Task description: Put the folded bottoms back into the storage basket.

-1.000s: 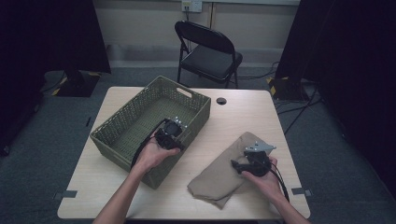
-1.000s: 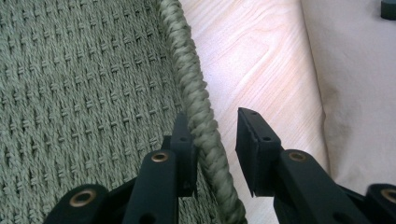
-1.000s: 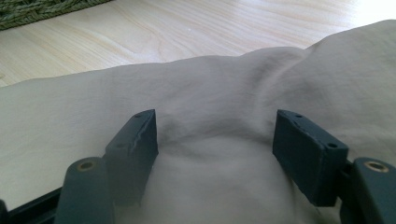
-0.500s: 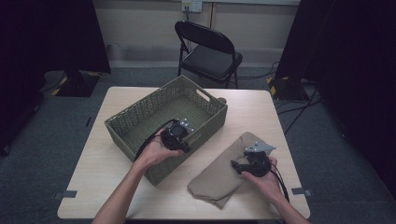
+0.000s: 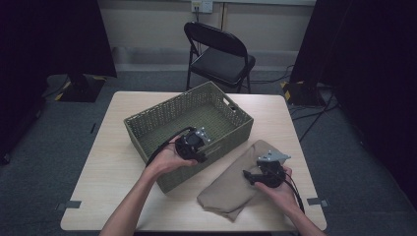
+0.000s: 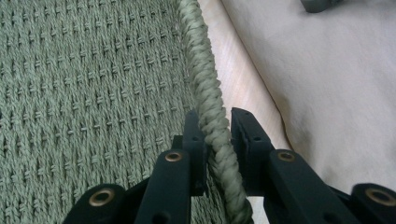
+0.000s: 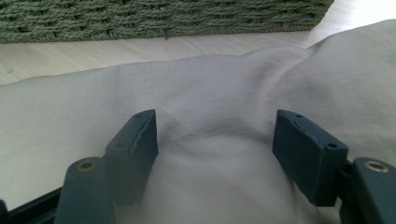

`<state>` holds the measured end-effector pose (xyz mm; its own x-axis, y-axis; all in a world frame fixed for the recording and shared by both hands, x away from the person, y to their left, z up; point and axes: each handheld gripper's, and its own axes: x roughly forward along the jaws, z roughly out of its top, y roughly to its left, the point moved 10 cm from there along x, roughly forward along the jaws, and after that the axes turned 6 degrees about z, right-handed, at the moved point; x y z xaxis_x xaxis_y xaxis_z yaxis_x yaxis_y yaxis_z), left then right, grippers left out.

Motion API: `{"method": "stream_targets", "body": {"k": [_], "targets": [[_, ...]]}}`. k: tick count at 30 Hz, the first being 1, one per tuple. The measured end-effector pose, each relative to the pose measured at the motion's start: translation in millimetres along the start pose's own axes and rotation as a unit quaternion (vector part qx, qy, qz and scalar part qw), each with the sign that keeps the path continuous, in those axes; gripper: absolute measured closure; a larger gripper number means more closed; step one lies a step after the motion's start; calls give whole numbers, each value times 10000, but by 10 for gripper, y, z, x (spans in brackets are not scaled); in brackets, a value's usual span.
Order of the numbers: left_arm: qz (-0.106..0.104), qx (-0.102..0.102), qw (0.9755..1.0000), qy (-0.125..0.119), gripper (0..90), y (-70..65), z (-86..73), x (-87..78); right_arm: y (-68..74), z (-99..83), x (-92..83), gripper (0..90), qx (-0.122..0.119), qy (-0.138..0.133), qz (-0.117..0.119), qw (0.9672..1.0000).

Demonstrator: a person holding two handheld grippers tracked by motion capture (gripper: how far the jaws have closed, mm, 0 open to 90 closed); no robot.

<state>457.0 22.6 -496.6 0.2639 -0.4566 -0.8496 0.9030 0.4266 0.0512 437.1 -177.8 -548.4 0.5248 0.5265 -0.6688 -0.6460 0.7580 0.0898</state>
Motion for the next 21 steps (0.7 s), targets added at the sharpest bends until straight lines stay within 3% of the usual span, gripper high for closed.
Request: {"method": "stream_targets", "body": {"k": [4, 8, 10, 12, 13, 16, 21], "targets": [[-74, 24, 10000, -9, 771, -25, -29, -22, 30, -27, -31, 304, -9, 32, 49, 10000], [-142, -88, 9998, -115, 755, -20, -16, -28, 28, -20, -34, 304, -5, 36, 72, 10000], [-56, -257, 9993, -253, 710, 5, 4, -51, 27, -7, -48, 308, -8, 20, 88, 10000], [114, -280, 9992, -262, 620, 23, 2, -65, 17, 0, -61, 309, -18, 11, 67, 10000], [136, -268, 9991, -305, 623, 24, 7, -76, 14, 4, -71, 308, -15, -2, 74, 10000], [228, -435, 9969, -612, 594, 44, 64, -177, -34, 46, -120, 309, 22, -138, 26, 9999], [485, -619, 9902, -1150, 565, 31, 219, -412, -153, 114, -190, 310, 180, -334, -77, 9993]]}}
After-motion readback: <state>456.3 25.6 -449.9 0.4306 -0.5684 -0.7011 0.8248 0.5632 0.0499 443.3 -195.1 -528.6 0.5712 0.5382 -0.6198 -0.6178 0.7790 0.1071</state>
